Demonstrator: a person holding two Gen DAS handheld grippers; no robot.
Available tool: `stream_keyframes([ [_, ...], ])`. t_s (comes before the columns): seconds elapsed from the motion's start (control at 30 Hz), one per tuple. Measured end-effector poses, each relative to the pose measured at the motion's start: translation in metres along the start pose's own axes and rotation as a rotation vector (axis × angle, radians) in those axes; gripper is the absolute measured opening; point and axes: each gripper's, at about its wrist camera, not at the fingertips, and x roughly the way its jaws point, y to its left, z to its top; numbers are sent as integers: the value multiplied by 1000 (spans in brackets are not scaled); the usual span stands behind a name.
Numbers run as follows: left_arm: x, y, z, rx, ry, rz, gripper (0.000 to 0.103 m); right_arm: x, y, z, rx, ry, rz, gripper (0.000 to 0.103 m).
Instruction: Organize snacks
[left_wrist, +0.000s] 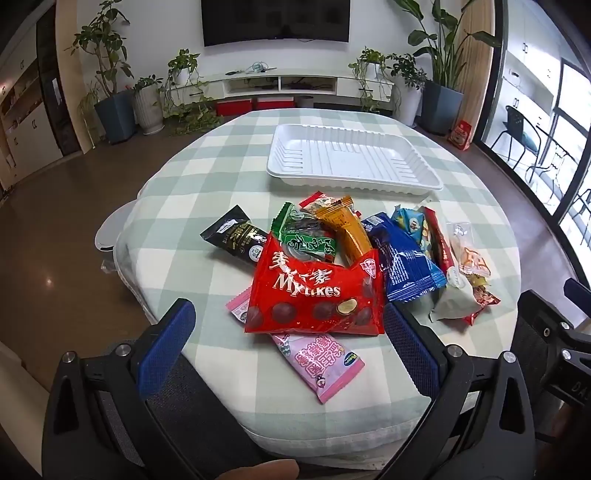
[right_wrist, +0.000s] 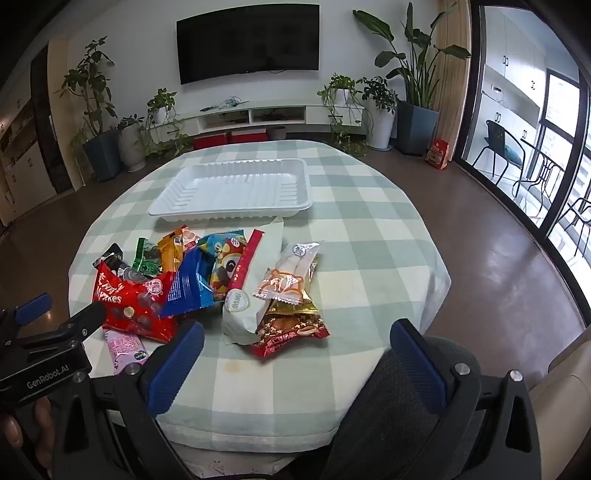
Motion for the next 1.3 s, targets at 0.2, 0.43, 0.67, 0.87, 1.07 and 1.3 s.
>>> stream_keyframes([
  [0.2,-2,3,0,-3,3,3,103,0,-1,1,-1,5,1,103],
  [0.43,1,5,1,-15,15,-1,103,2,-1,2,-2,18,10,103],
  [0.67,5,5,0,-14,16,0,103,6,1,3,-4,26,8,103],
  [0.87,11,7,1,-17,22,-1,103,10,2,3,-5,33,8,103],
  [1.07,11,7,1,-15,23,0,103,10,2,3,-5,36,7,103],
  [1.3,11,7,1,-16,23,0,103,17,4,0,-8,45,8,103],
])
